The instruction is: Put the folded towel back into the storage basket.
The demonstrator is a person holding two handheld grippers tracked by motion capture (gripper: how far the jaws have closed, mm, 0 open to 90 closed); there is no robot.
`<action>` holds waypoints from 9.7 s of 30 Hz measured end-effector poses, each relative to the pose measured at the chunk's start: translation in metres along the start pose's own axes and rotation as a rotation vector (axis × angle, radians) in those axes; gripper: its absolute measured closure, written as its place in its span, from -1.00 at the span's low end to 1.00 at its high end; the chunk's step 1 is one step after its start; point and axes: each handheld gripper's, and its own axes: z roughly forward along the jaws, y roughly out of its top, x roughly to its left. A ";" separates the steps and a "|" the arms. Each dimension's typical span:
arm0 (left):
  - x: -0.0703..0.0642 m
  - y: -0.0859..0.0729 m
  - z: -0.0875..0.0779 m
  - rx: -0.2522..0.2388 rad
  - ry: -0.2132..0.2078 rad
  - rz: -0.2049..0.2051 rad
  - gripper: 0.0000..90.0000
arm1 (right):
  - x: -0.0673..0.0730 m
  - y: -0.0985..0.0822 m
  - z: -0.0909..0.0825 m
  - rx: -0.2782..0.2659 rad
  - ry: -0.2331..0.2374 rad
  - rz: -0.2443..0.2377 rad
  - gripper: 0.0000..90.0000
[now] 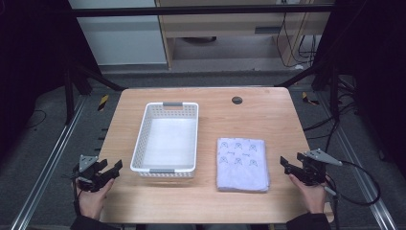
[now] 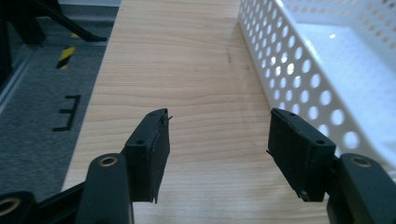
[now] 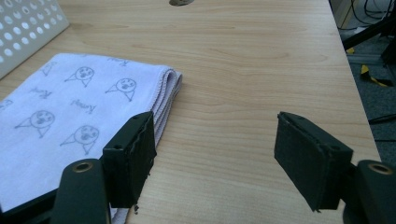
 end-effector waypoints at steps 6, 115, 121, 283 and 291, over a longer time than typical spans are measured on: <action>-0.005 0.006 -0.011 -0.035 -0.032 -0.027 -0.14 | 0.000 0.002 -0.005 -0.015 0.009 0.006 -0.39; -0.306 -0.019 0.071 0.187 -0.394 0.360 0.22 | 0.034 0.041 0.062 0.128 0.105 -0.119 -0.30; -0.307 -0.023 0.074 0.200 -0.388 0.344 0.19 | 0.040 0.034 0.074 0.157 0.122 -0.115 -0.29; -0.126 0.106 -0.023 -0.070 -0.316 0.244 0.69 | 0.246 0.177 0.066 -0.099 0.309 -0.184 0.68; -0.109 0.103 -0.018 -0.052 -0.286 0.236 0.69 | 0.265 0.173 0.082 -0.090 0.308 -0.204 0.68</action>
